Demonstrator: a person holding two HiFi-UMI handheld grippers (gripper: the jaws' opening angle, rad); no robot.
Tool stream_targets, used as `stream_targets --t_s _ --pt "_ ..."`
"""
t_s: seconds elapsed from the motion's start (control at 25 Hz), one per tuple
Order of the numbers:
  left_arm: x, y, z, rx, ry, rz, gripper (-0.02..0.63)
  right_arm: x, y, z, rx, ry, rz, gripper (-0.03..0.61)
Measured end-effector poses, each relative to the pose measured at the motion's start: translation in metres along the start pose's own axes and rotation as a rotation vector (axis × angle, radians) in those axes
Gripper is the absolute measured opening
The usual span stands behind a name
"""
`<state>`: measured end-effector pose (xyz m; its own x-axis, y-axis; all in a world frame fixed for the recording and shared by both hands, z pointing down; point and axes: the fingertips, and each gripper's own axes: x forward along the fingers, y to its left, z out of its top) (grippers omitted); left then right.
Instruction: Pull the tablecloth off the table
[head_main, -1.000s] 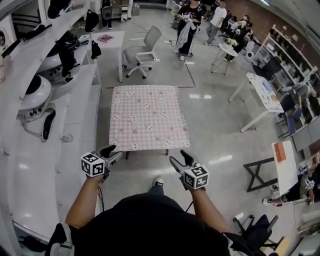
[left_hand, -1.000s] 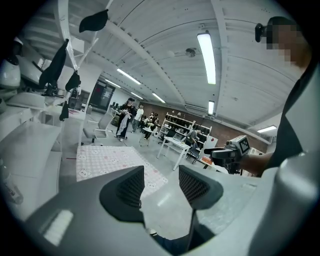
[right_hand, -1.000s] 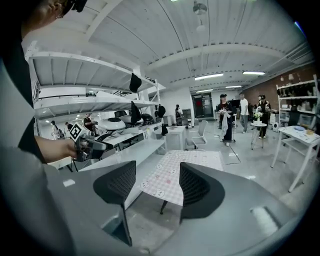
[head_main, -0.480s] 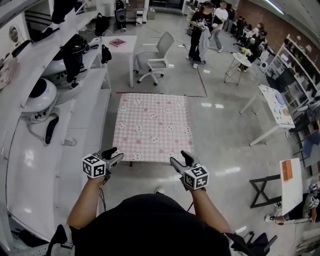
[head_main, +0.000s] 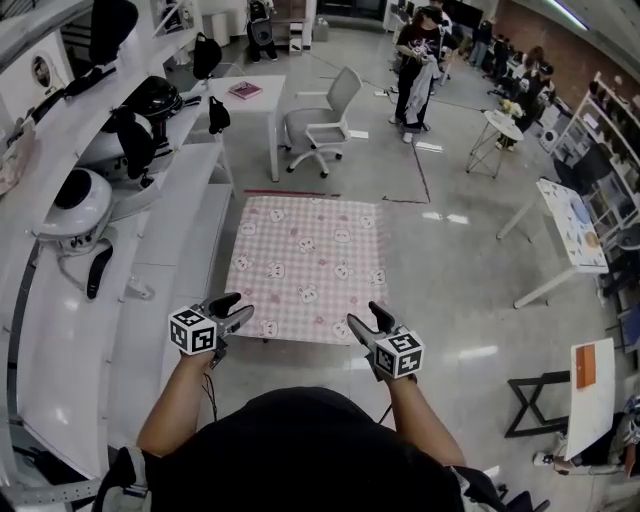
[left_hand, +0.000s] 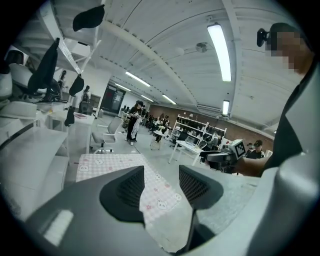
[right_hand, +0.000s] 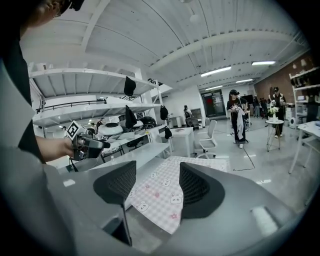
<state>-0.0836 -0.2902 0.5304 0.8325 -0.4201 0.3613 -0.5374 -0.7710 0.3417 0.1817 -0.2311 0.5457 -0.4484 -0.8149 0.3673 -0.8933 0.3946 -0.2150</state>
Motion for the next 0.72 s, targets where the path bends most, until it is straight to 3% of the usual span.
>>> stream_targets --t_s 0.32,0.72 --pt "0.024 0.006 0.001 -0.036 0.004 0.05 0.212 0.024 -0.032 0.003 -0.003 0.033 0.064 0.299" --pt "0.027 0.018 -0.006 -0.058 0.025 0.037 0.213 0.039 -0.036 0.01 -0.011 0.052 0.078 0.299"
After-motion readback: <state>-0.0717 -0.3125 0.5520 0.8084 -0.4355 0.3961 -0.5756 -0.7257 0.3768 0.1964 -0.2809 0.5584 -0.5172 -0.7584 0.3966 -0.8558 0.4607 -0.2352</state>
